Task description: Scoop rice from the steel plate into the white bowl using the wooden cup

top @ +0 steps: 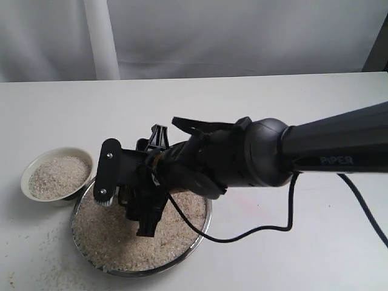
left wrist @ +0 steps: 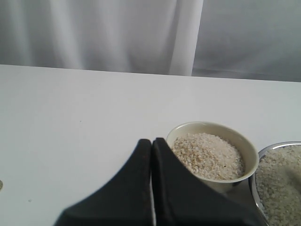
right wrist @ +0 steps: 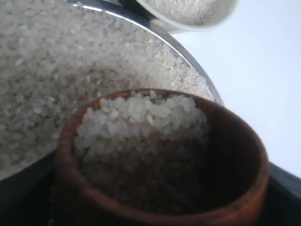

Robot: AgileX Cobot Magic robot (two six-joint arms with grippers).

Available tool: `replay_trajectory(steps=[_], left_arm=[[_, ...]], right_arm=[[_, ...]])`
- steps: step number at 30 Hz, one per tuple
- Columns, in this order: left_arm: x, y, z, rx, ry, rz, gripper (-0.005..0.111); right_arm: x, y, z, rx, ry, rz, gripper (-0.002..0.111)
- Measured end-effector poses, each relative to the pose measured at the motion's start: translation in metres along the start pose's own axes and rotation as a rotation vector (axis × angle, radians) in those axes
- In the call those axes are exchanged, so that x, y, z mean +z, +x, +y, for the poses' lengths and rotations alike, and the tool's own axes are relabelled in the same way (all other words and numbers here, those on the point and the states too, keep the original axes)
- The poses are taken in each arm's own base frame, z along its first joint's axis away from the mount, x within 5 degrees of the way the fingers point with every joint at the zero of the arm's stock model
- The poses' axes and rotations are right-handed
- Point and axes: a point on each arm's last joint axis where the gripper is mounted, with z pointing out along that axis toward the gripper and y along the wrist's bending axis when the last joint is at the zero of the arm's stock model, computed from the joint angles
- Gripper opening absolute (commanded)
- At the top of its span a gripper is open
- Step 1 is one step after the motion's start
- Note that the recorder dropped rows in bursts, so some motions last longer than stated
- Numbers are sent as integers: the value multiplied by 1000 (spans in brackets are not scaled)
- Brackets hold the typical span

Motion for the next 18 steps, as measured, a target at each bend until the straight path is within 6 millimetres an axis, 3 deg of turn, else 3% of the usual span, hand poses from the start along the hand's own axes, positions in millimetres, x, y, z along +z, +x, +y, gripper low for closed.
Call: replay_trajectory(steps=[11, 18], left_arm=[[0, 0, 0, 0, 0, 0, 0], [0, 0, 0, 0, 0, 0, 0]], right_arm=[[-27, -71, -59, -106, 151, -63, 0], [-2, -104, -69, -231, 205, 7, 0]])
